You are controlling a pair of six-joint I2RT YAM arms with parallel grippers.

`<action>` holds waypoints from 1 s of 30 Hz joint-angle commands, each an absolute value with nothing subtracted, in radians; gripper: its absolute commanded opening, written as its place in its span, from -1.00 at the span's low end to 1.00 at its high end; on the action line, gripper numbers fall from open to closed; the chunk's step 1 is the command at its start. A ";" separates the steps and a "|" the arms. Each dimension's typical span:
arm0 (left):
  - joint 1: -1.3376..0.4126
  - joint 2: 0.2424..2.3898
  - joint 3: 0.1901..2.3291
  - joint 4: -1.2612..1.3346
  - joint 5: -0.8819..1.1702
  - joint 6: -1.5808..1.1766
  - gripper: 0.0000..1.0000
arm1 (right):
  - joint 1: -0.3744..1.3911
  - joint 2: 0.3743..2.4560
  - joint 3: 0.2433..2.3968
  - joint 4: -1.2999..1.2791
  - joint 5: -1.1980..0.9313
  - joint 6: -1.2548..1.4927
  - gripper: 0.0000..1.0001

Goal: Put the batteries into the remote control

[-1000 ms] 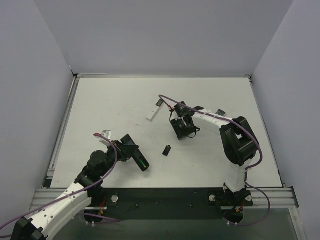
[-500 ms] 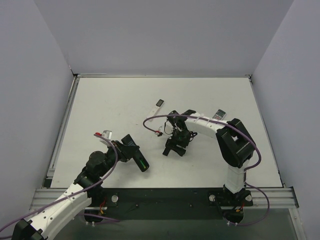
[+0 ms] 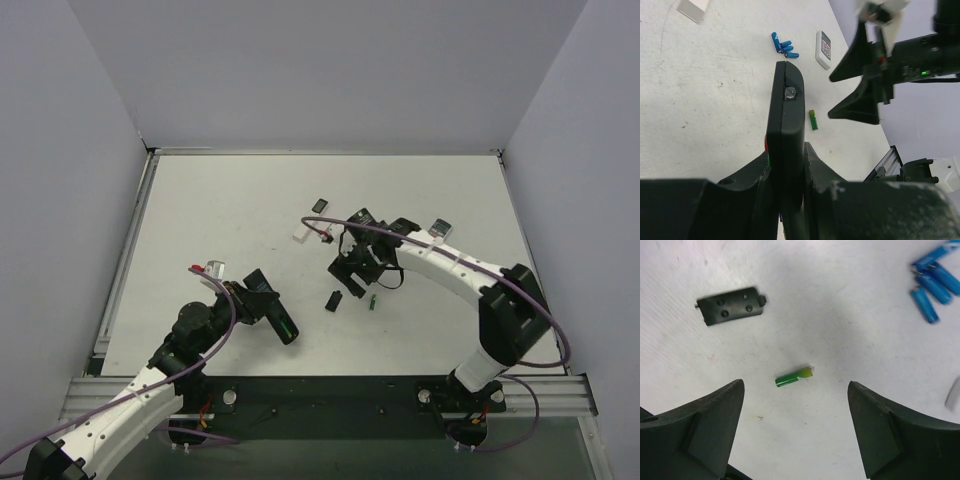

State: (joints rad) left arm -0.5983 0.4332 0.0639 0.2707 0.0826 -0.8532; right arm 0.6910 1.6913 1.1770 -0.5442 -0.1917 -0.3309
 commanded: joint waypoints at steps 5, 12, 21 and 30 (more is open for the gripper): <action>-0.592 0.439 0.100 0.341 0.072 -0.873 -1.00 | 0.706 1.369 0.910 -0.453 0.136 0.458 0.54; -0.592 0.474 0.094 0.373 0.083 -0.888 -1.00 | 0.756 1.313 0.793 -0.394 0.192 0.684 0.35; -0.592 0.448 0.078 0.379 0.089 -0.923 -1.00 | 0.793 1.430 0.789 -0.330 0.273 0.775 0.02; -0.592 0.428 0.072 0.368 0.080 -0.923 -1.00 | 0.810 1.485 0.781 -0.265 0.261 0.795 -0.31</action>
